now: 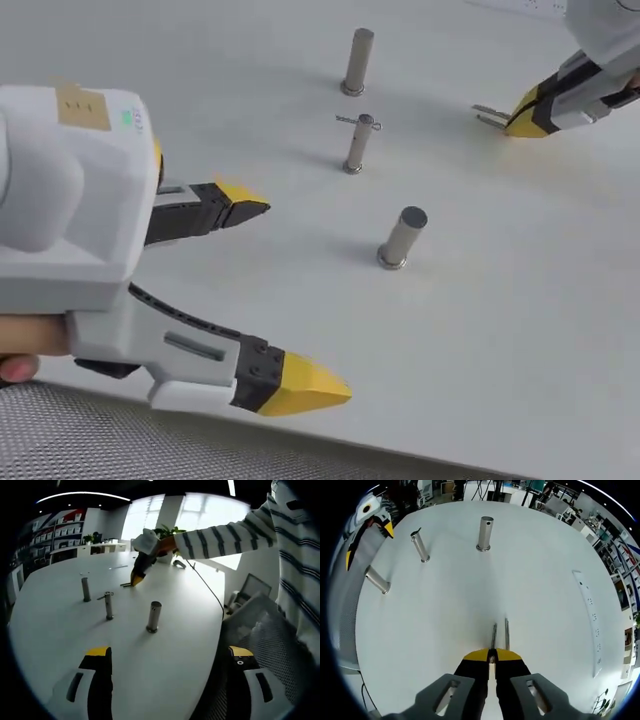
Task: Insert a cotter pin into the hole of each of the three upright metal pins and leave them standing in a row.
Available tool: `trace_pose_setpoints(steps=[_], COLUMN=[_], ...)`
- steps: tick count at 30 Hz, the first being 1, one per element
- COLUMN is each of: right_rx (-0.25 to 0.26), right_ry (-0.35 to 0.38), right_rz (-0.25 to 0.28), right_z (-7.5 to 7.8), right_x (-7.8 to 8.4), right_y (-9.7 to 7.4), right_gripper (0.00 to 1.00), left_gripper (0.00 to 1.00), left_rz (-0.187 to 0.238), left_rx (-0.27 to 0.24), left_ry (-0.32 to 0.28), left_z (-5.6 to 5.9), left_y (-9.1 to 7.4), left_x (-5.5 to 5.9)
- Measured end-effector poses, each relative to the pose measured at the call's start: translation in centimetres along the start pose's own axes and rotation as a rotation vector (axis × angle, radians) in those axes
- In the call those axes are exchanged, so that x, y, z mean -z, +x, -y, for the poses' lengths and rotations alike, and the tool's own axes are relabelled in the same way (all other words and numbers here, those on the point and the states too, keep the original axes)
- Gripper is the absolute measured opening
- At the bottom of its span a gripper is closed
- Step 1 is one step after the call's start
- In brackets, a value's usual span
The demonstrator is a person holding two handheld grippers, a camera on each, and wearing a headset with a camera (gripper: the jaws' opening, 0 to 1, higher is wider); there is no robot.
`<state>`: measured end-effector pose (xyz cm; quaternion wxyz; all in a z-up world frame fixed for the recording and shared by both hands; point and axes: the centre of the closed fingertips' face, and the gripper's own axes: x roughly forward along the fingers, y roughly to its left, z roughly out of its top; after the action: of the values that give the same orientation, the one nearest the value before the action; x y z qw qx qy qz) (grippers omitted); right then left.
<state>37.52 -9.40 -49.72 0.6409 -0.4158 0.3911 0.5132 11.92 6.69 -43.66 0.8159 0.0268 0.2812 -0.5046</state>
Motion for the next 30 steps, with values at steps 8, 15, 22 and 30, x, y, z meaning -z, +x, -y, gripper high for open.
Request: trace_pose_setpoints(steps=[8,15,22,30], right_rx=[-0.04,-0.054,-0.025,0.002], right_ry=[0.006,0.082,0.008,0.053], right_rz=[-0.027,0.002,-0.037,-0.026], right_z=[0.0,-0.2,-0.8,-1.1], right_x=[-0.2,-0.5,-0.6,-1.2], right_y=[0.2,0.1,0.0,-0.9], right_gripper=[0.0,0.0,0.0,0.0], left_gripper=[0.94,0.94,0.94,0.94], left_rz=[-0.006,-0.021,-0.017,-0.028], left_rx=[-0.004,-0.018,-0.028,-0.056], left_ry=[0.001,-0.006,-0.01,0.006], left_z=[-0.2,-0.4,-0.6,-0.9], left_y=[-0.2,-0.4,-0.6,-1.0], left_x=[0.1,0.4,0.1,-0.4])
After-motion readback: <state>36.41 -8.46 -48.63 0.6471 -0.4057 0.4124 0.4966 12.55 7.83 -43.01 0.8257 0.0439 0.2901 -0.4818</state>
